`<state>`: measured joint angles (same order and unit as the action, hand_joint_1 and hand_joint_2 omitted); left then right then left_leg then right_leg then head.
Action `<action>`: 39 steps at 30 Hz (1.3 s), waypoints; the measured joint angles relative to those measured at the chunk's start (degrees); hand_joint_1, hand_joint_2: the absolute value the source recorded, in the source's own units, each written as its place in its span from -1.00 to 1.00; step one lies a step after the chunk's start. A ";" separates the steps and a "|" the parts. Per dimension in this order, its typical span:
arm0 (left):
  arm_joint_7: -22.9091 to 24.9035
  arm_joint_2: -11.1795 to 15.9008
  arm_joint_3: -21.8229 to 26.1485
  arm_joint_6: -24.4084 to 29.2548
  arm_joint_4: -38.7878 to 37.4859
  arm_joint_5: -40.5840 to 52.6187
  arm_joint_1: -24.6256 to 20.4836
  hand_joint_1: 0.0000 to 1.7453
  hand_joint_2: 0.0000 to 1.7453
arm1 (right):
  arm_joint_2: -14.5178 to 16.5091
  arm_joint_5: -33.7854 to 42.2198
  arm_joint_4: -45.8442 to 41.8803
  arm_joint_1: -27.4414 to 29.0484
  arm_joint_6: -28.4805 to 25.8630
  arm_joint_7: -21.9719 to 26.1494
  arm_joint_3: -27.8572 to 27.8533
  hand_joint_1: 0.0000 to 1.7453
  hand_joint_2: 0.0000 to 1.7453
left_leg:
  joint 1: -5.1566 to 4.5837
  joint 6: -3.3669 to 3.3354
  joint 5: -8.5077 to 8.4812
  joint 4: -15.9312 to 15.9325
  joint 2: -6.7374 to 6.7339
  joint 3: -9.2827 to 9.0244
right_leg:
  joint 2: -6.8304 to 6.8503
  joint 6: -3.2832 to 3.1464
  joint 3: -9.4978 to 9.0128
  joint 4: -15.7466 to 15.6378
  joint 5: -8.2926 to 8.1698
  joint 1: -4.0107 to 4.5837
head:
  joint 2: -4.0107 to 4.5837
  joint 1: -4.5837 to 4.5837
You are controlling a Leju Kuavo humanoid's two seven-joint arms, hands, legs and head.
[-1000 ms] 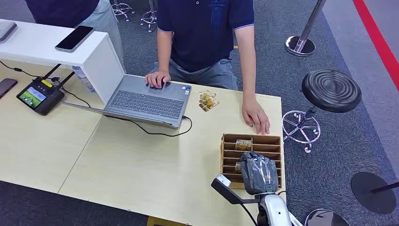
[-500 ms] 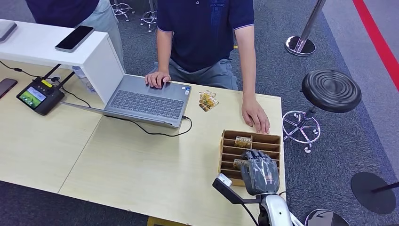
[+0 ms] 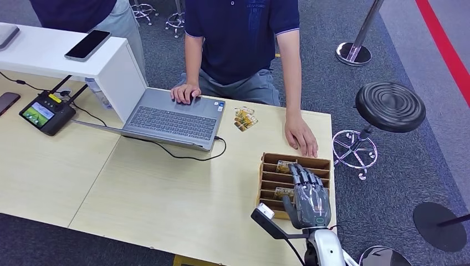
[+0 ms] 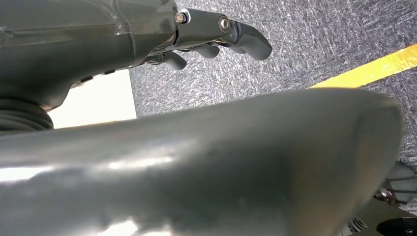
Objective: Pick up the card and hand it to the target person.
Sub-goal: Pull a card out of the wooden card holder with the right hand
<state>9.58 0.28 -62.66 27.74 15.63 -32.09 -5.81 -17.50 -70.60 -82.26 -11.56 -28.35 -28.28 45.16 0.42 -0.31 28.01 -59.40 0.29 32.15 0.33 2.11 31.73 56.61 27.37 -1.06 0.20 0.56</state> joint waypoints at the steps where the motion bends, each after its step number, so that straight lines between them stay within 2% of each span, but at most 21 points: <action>1: 0.03 0.00 -0.02 0.03 0.00 0.00 0.00 -1.00 -1.00 | -0.08 -0.15 -0.37 0.00 -0.10 -0.05 -0.03 -0.38 1.00 | 0.00 0.00 0.00 0.00 0.00 0.00 | 0.00 0.00 0.00 0.00 0.00 0.00 | 0.00 0.00; 10: 0.37 0.00 -0.04 0.17 0.00 0.00 0.00 -1.00 -1.00 | -0.45 -0.89 -3.14 0.15 0.49 -0.18 -0.21 -0.06 1.00 | 0.00 0.00 0.00 0.00 0.00 0.00 | 0.00 0.00 0.00 0.00 0.00 0.00 | 0.00 0.00; 20: 0.56 0.00 -0.07 0.17 0.00 -0.05 -0.01 -1.00 -1.00 | -0.41 -2.08 -4.01 0.35 5.20 0.20 0.07 -0.37 1.00 | 0.00 0.00 0.00 0.00 0.00 0.01 | 0.00 0.00 0.00 0.00 0.00 0.00 | 0.00 0.01; 28: 0.52 -0.01 -0.07 0.26 0.00 -0.11 -0.01 -1.00 -1.00 | -0.16 -2.29 -3.99 0.37 6.67 0.03 0.15 -0.32 1.00 | 0.00 0.00 0.00 0.00 0.00 0.01 | 0.00 0.00 0.00 0.00 0.00 0.00 | 0.00 0.01; 39: 0.88 -0.04 -0.61 0.23 0.00 -0.13 -0.02 -1.00 -1.00 | 0.25 -2.27 -2.67 0.18 7.81 -0.05 0.98 -0.10 1.00 | 0.00 0.00 0.00 0.00 0.01 0.03 | 0.01 0.00 0.01 0.00 0.00 0.00 | 0.00 0.00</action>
<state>10.46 0.24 -63.27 27.98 15.63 -32.22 -5.82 -17.25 -72.87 -84.93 -11.37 -20.55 -28.33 46.14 0.43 -0.31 28.01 -59.39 0.30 32.17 0.34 2.11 31.74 56.61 27.37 -1.06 0.20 0.56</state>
